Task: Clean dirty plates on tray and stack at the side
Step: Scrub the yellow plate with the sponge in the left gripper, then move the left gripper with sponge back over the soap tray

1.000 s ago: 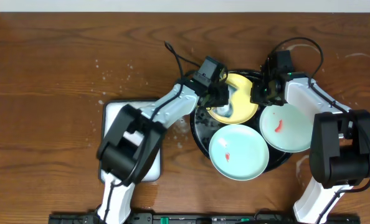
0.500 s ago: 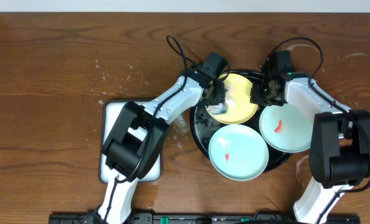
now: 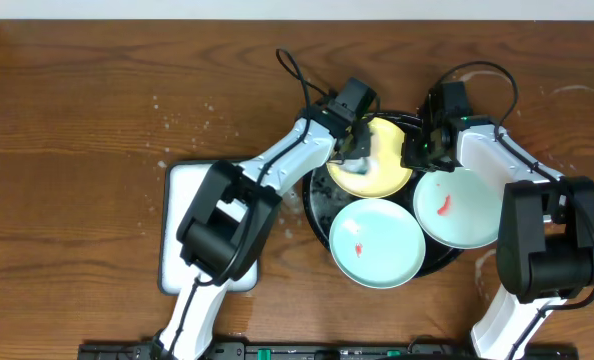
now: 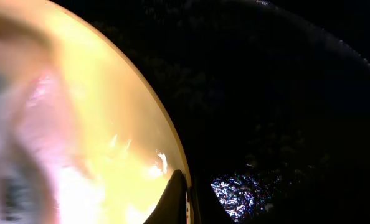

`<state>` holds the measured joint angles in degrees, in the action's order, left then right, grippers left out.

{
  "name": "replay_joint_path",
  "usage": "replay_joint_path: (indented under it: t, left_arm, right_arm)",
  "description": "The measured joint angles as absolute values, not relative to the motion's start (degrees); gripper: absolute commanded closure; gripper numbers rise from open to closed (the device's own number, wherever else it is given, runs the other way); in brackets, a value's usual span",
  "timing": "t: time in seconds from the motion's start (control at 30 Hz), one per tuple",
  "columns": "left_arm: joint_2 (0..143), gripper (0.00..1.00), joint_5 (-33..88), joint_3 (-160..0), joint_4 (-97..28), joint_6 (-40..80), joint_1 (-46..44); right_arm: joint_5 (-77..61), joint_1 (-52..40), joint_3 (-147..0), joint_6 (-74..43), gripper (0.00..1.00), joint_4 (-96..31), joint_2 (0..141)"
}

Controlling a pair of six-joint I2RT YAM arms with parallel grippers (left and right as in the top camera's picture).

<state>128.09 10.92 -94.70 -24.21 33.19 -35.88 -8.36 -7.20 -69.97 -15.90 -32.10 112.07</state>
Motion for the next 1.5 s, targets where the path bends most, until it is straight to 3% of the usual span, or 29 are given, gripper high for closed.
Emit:
replay_joint_path:
  t: [0.23, 0.57, 0.83, 1.2, 1.5]
  left_arm:
    - [130.41, 0.93, 20.4, -95.61, -19.92, 40.23, -39.59]
    - [130.41, 0.93, 20.18, -97.01, -27.31, 40.38, -37.45]
    - [129.95, 0.92, 10.7, -100.57, -38.74, 31.88, -31.33]
    - [129.43, 0.93, -0.62, -105.65, -48.97, 26.46, -33.5]
    - [115.18, 0.93, -7.57, -105.58, -61.56, 25.41, -31.57]
  right_arm:
    - [-8.34, -7.2, -70.0, -15.9, 0.99, -32.12, 112.07]
    - [-8.88, -7.27, -70.02, -15.9, 0.99, -31.88, 112.07]
    - [-9.34, -7.27, -70.02, -15.88, 0.99, -31.68, 112.12]
    - [-10.57, -7.97, -70.02, -15.88, 0.99, -31.57, 112.14]
    - [-10.22, -7.86, -70.02, -15.9, 0.99, -31.92, 112.14]
